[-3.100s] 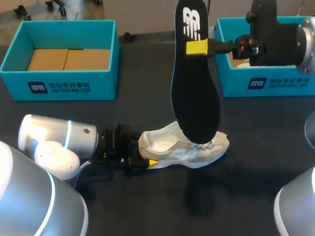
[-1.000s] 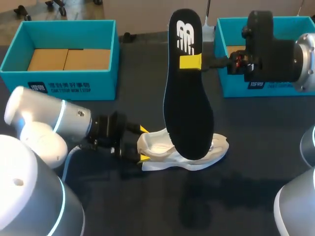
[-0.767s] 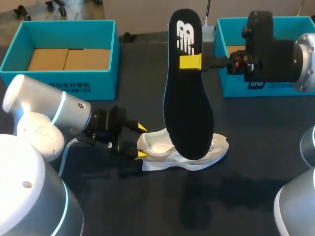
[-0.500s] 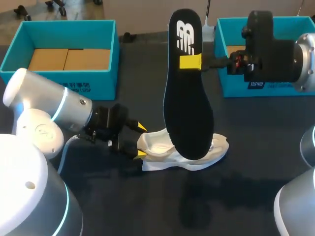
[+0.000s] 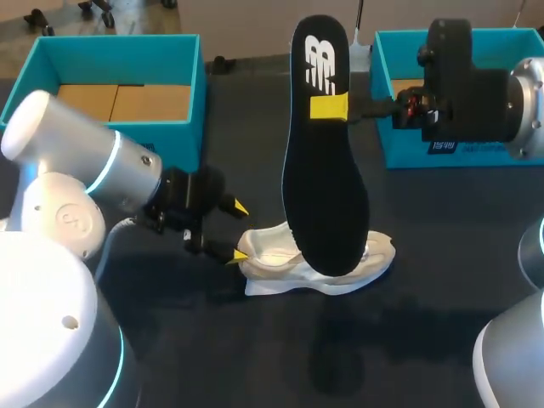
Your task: Take the shoe out of the shoebox, open the shoe tongue, remove and reinsert the insole, then place the shoe into the shoebox
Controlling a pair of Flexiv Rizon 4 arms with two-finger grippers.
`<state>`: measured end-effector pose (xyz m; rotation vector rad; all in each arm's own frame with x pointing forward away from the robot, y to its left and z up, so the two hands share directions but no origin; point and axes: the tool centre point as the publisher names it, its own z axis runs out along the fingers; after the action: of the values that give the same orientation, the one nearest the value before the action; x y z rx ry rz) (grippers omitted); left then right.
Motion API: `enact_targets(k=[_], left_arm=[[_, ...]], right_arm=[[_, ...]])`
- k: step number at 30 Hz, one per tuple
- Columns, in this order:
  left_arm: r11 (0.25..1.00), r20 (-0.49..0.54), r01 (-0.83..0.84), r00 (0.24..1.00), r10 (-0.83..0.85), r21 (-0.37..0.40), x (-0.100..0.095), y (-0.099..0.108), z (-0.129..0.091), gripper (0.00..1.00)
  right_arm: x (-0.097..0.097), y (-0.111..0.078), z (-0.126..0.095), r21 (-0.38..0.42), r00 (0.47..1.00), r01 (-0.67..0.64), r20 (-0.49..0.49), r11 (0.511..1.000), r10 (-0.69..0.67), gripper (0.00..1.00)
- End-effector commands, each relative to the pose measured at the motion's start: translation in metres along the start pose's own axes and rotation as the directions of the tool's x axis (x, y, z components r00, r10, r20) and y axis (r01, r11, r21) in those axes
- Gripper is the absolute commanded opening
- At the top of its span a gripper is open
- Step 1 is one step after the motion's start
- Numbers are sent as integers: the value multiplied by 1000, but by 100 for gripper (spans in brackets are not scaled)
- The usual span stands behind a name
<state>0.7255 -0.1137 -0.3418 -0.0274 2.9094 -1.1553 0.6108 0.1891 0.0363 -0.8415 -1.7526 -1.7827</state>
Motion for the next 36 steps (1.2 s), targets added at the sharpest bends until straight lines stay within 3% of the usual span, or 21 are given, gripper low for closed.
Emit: enact_targets(k=[1,19,36], left_arm=[[995,-16,-2,1000,1,-97,2,-5,-5,100],[930,3,23,1000,-24,-367,13,-22,-25,100],[922,0,21,1000,-23,-388,13,-26,-25,100]], right_arm=[[8,-5,6,-16,1000,0,10,1000,0,0],[8,-5,6,-16,1000,0,10,1000,0,0],[8,-5,6,-16,1000,0,10,1000,0,0]])
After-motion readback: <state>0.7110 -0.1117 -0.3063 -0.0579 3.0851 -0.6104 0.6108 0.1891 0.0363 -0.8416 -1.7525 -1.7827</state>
